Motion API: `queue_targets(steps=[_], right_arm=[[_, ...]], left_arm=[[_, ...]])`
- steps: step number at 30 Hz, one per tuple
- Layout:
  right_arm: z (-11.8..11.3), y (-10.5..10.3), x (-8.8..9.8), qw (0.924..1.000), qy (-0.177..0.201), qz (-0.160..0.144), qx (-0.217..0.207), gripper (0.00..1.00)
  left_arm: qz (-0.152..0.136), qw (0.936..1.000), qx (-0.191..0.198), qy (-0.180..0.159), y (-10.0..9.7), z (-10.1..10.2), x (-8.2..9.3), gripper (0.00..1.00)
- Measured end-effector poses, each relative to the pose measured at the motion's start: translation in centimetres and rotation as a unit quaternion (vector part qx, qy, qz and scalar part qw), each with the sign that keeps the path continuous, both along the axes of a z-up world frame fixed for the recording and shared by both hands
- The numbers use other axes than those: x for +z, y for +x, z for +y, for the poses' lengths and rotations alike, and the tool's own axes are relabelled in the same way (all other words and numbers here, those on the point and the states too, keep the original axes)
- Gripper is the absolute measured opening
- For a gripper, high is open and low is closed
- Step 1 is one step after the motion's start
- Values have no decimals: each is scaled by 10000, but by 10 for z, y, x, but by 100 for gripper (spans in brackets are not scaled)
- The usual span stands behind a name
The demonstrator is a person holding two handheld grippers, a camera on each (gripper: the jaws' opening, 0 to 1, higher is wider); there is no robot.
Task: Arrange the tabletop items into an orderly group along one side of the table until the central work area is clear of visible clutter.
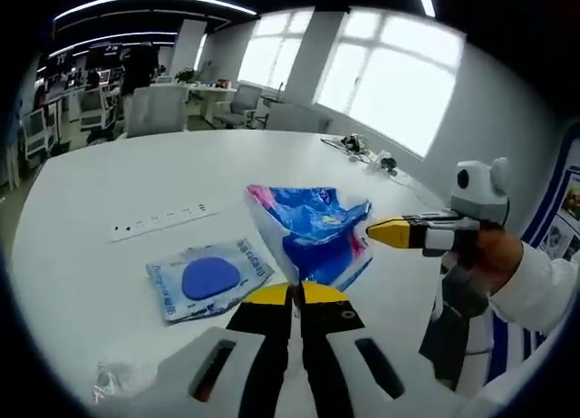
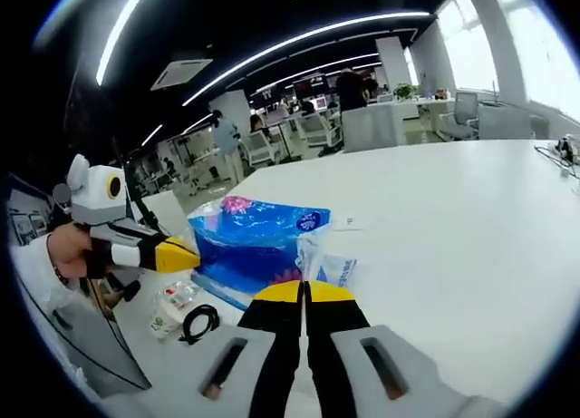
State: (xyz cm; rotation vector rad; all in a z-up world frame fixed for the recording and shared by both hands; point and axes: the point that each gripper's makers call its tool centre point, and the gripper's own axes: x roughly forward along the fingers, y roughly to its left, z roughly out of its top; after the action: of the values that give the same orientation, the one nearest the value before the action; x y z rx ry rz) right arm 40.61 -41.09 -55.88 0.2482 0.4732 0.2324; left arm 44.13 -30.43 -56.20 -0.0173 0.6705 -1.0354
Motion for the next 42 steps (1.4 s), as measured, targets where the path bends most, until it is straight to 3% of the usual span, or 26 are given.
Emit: queue_targets(steps=[15, 23, 42], right_arm=[[-47, 0, -9, 9996, -139, 101, -205, 0], [-73, 4, -20, 9992, -156, 177, -317, 0], [-101, 20, -47, 9982, -148, 428, -393, 0]], left_arm=[[168, 9998, -116, -63, 2, -47, -13, 0], [302, 9995, -133, -15, 5, -74, -30, 0], [419, 9989, -117, 160, 22, -103, -56, 0]])
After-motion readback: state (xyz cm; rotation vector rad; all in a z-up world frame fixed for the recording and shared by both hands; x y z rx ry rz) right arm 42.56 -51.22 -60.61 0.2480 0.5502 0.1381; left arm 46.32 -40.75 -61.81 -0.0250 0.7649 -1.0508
